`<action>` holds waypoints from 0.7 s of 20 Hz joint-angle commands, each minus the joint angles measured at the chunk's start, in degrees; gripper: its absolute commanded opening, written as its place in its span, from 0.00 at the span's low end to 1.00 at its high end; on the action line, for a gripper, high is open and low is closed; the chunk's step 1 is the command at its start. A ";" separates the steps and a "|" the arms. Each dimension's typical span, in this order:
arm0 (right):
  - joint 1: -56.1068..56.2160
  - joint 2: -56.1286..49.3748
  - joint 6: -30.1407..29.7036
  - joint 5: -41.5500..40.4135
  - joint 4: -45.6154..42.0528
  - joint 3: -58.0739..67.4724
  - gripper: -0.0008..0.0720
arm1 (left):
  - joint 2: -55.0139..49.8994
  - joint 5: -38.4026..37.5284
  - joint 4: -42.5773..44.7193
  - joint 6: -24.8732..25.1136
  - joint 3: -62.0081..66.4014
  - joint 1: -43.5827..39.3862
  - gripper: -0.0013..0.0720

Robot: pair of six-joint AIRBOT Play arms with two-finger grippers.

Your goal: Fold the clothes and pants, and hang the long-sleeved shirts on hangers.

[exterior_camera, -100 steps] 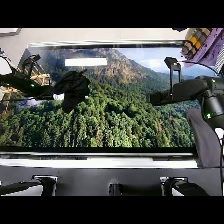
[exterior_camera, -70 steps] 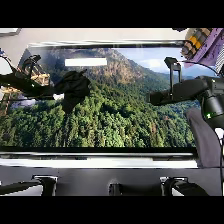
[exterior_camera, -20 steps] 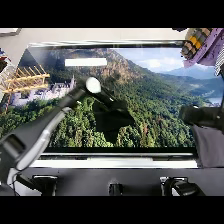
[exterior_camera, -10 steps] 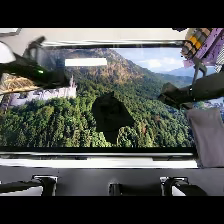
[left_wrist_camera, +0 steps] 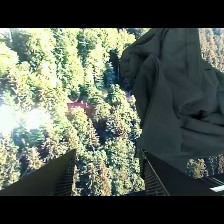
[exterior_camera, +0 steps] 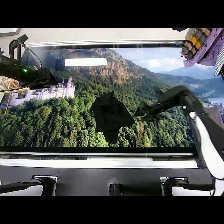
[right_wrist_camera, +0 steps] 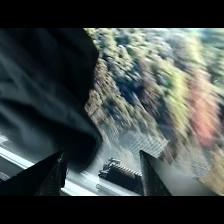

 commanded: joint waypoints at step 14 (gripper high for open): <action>5.40 0.57 -2.38 5.68 2.56 -0.87 0.05 | 1.73 9.73 -21.00 10.62 -37.81 -2.86 0.66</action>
